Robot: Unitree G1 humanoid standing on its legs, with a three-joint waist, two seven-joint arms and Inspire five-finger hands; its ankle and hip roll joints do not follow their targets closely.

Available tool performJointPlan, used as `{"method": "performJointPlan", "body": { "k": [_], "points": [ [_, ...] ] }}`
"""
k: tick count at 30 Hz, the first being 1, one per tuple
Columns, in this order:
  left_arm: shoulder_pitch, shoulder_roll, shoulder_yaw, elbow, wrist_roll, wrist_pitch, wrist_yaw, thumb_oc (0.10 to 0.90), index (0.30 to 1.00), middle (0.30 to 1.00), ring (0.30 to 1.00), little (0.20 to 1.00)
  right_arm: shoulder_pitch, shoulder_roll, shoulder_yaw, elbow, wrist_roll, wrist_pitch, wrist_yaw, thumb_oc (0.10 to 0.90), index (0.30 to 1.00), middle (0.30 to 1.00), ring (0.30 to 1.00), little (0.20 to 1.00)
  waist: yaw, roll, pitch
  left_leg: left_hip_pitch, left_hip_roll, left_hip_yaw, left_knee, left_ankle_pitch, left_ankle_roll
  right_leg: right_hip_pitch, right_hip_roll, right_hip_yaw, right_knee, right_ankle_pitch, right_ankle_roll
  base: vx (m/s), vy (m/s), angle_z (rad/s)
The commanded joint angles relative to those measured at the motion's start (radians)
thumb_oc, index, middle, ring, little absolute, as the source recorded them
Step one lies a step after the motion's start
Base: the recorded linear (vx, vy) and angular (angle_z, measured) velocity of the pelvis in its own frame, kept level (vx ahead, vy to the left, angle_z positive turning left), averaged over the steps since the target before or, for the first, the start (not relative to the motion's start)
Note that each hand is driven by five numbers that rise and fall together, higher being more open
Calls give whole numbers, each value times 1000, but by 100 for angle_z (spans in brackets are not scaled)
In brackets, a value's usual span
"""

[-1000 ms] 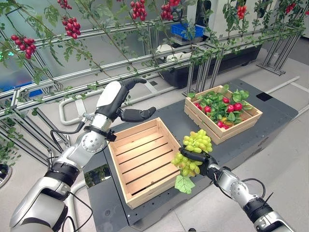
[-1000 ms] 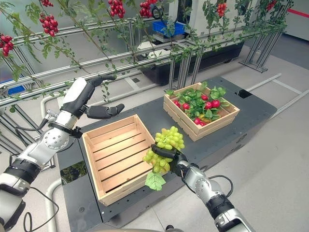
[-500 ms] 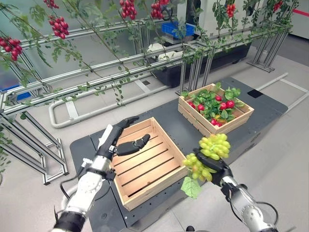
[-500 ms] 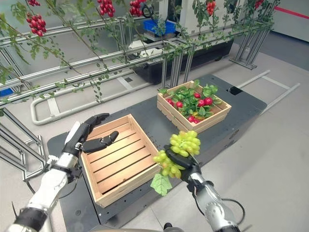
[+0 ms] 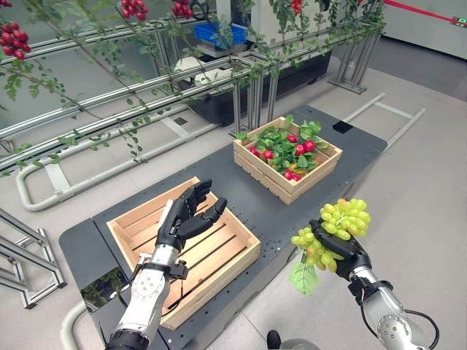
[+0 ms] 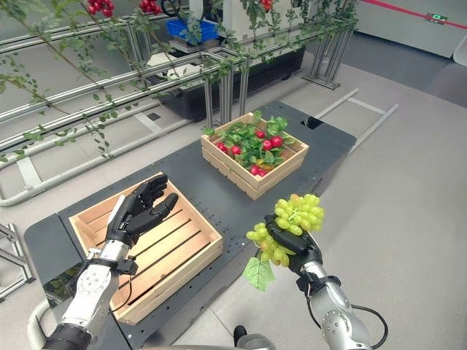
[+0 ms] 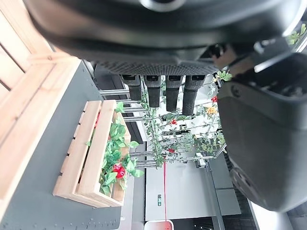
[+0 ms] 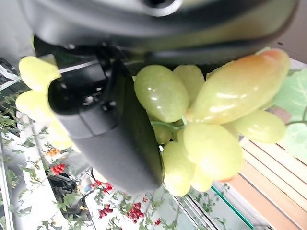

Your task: Pick up the fruits from the basket on one side to the basket on the other side

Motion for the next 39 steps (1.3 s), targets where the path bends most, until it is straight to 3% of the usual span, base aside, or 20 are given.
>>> {"method": "performJointPlan", "body": {
  "k": [1, 4, 11, 16, 22, 23, 24, 26, 27, 28, 30, 31, 32, 33, 34, 35, 36, 38, 39],
  "points": [
    [-84, 17, 81, -108, 14, -120, 78, 800, 900, 900, 900, 900, -179, -55, -51, -123, 25, -92, 103, 400, 300, 300, 300, 300, 39, 25, -22, -83, -72, -197, -30, -26, 30, 1, 79, 19, 110, -93, -59, -107, 139, -91],
    [-118, 9, 66, -80, 5, -133, 99, 800, 900, 900, 900, 900, -215, -35, -1, -100, 19, -131, 62, 400, 300, 300, 300, 300, 57, 42, -25, -104, -110, -224, -43, -52, 40, -10, 73, 22, 116, -107, -49, -124, 191, -120],
    [-131, 42, 80, -99, 1, -140, 111, 800, 900, 900, 900, 900, -169, 1, 0, -106, 24, -122, 71, 400, 300, 300, 300, 300, 44, 64, -70, -53, -124, -216, -140, -47, 58, -11, 50, 28, 63, -76, -8, -50, 194, -60],
    [-155, 59, 84, -113, 0, -142, 122, 800, 900, 900, 900, 900, -174, 6, -1, -108, 14, -119, 78, 400, 300, 300, 300, 300, 30, 69, -86, -44, -127, -144, -129, -82, 72, -18, 23, 39, 34, -49, 18, -84, 209, -13],
    [-205, 70, 49, -143, 20, -146, 89, 800, 900, 900, 900, 900, -166, -3, -17, -130, 15, -118, 63, 400, 300, 300, 300, 300, -6, 59, -63, -70, -151, -41, -32, -152, 101, -62, -12, 107, 10, 22, 63, -137, 248, -41],
    [-219, 80, 40, -133, 43, -147, 108, 800, 900, 900, 900, 900, -158, -3, -16, -127, 25, -118, 88, 400, 300, 300, 300, 300, -12, 54, -50, -68, -157, -15, -29, -158, 104, -82, -30, 82, -19, 70, 83, -143, 123, -47],
    [-220, 82, 39, -131, 49, -147, 112, 800, 900, 900, 900, 900, -158, -3, -15, -125, 27, -119, 91, 400, 300, 300, 300, 300, -10, 52, -49, -70, -157, -8, -30, -156, 102, -91, -33, 77, -21, 77, 86, -205, 145, -58],
    [-183, 119, 71, -142, 72, -137, 158, 800, 900, 900, 900, 900, -171, -3, -8, -119, 50, -86, 136, 400, 300, 300, 300, 300, 22, 57, -20, -26, -135, 87, -76, -137, 79, -133, -80, -145, 8, 155, 107, -171, 64, -90],
    [-178, 122, 77, -145, 72, -133, 159, 800, 900, 900, 900, 900, -173, -1, -7, -118, 50, -85, 139, 400, 300, 300, 300, 300, 26, 57, -19, -22, -133, 96, -81, -133, 78, -138, -84, -158, 17, 160, 108, -191, 37, -168],
    [-139, 142, 120, -164, 74, -109, 158, 800, 900, 900, 900, 900, -186, 14, 4, -109, 45, -92, 148, 400, 300, 300, 300, 300, 46, 73, -6, -1, -111, 129, -113, -114, 78, -154, -104, -227, 141, 141, 102, -151, 31, -164],
    [-124, 156, 133, -152, 54, -53, 173, 800, 900, 900, 900, 900, -194, 33, 23, -112, 31, -107, 135, 400, 300, 300, 300, 300, 54, 89, -9, -5, -100, 119, -129, -96, 88, -153, -103, -229, 270, 80, 76, -175, 24, -134],
    [-122, 153, 132, -149, 54, -43, 183, 800, 900, 900, 900, 900, -196, 36, 29, -113, 27, -107, 135, 400, 300, 300, 300, 300, 58, 91, -11, -7, -99, 118, -129, -95, 90, -149, -106, -239, 299, 64, 69, -179, -29, -79],
    [-114, 134, 125, -129, 22, 21, 208, 800, 900, 900, 900, 900, -210, 50, 65, -113, 11, -105, 128, 400, 300, 300, 300, 300, 81, 100, -17, -16, -93, 122, -118, -100, 98, -119, -128, -295, 379, 1, 40, -95, -37, -51],
    [-114, 132, 125, -127, 14, 25, 210, 800, 900, 900, 900, 900, -212, 51, 68, -112, 9, -103, 129, 400, 300, 300, 300, 300, 83, 100, -17, -17, -93, 124, -116, -101, 99, -117, -132, -302, 391, -4, 38, -85, -112, -67],
    [-110, 108, 123, -105, -21, 39, 218, 800, 900, 900, 900, 900, -225, 67, 104, -95, -8, -109, 124, 400, 300, 300, 300, 300, 105, 96, -24, -17, -89, 134, -94, -122, 98, -72, -150, -339, 410, -59, 37, -41, -157, -76],
    [-114, 96, 121, -99, -46, 41, 210, 800, 900, 900, 900, 900, -230, 74, 121, -87, -18, -116, 113, 400, 300, 300, 300, 300, 111, 87, -28, -24, -87, 138, -81, -125, 96, -47, -140, -342, 378, -76, 39, -66, -277, -96],
    [-119, 88, 115, -103, -57, 49, 219, 800, 900, 900, 900, 900, -231, 75, 131, -78, -21, -108, 119, 400, 300, 300, 300, 300, 124, 69, -34, -42, -80, 156, -40, -131, 79, 9, -131, -383, 259, -98, 39, -69, -235, -81],
    [-123, 68, 104, -116, -49, 57, 253, 800, 900, 900, 900, 900, -246, 77, 146, -54, -27, -91, 119, 400, 300, 300, 300, 300, 138, 61, -35, -42, -58, 203, -27, -125, 56, 65, -137, -443, 160, -93, 39, -74, -214, -76],
    [-139, 46, 89, -116, -61, 72, 267, 800, 900, 900, 900, 900, -277, 74, 158, -22, -22, -76, 96, 400, 300, 300, 300, 300, 123, 52, -38, -32, -45, 220, -56, -108, 40, 82, -100, -381, 73, -97, 52, -85, -188, -65]
  ]
}}
